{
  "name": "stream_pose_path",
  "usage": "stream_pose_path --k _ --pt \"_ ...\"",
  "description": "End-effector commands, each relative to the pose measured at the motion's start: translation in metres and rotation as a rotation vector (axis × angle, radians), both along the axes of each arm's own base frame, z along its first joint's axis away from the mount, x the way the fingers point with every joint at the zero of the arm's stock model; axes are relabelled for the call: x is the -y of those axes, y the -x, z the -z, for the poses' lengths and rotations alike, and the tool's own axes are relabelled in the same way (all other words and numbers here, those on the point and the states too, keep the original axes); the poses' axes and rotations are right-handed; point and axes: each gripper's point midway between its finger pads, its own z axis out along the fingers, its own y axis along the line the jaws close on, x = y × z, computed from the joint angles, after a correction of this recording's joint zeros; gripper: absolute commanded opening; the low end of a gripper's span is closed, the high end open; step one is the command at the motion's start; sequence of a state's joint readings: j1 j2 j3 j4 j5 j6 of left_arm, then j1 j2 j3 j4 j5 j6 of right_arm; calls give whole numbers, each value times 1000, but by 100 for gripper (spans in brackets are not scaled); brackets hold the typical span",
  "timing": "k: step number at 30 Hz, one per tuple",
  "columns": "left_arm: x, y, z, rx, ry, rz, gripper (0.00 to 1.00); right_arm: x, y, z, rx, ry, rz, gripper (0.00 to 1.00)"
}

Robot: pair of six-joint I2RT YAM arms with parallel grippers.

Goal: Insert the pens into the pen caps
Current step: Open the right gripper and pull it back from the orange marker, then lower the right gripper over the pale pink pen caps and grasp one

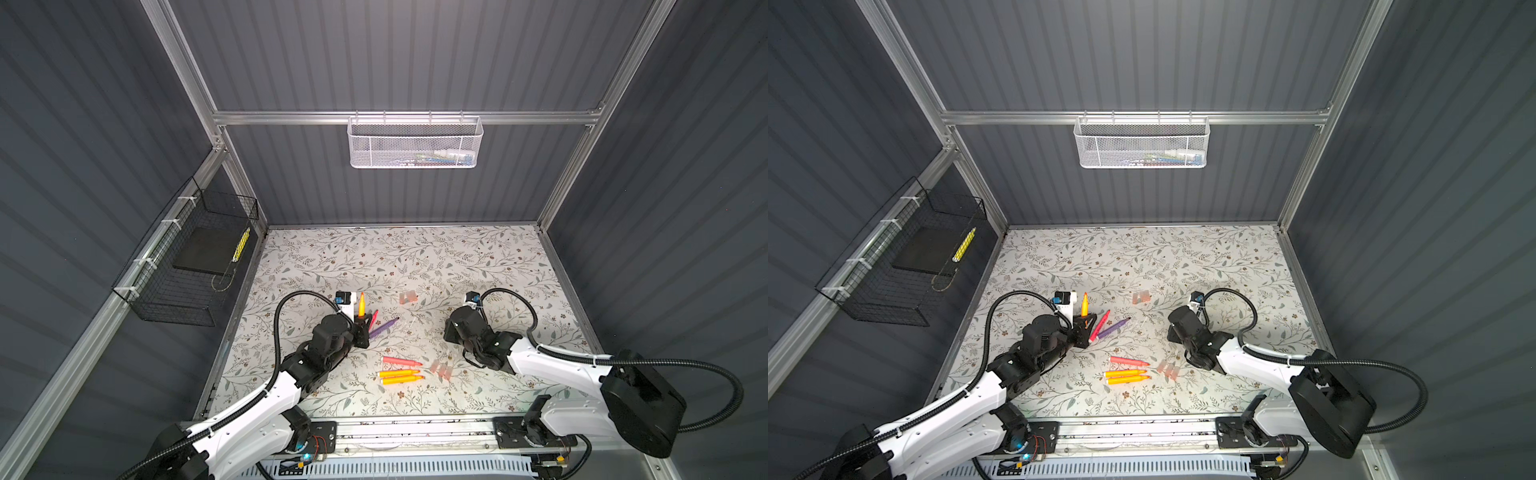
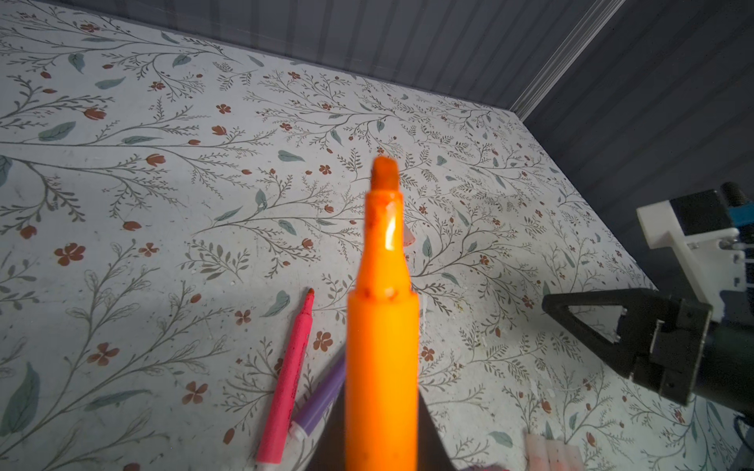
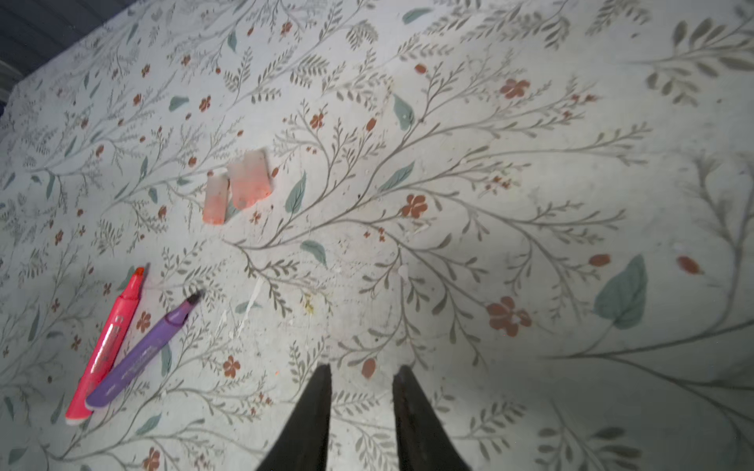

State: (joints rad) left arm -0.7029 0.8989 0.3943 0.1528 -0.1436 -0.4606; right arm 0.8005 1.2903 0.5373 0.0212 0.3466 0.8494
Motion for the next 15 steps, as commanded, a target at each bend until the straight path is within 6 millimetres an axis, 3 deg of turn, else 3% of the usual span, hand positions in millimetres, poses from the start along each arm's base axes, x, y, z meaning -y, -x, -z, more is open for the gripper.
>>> stream_pose_path --k 1,7,15 --pt "4 -1 1 -10 -10 24 0 -2 27 11 -82 46 -23 28" --pt "7 6 1 -6 14 55 0 0 69 9 -104 71 -68 27" --pt "9 11 -2 -3 19 89 0 22 92 20 -164 79 -42 25"
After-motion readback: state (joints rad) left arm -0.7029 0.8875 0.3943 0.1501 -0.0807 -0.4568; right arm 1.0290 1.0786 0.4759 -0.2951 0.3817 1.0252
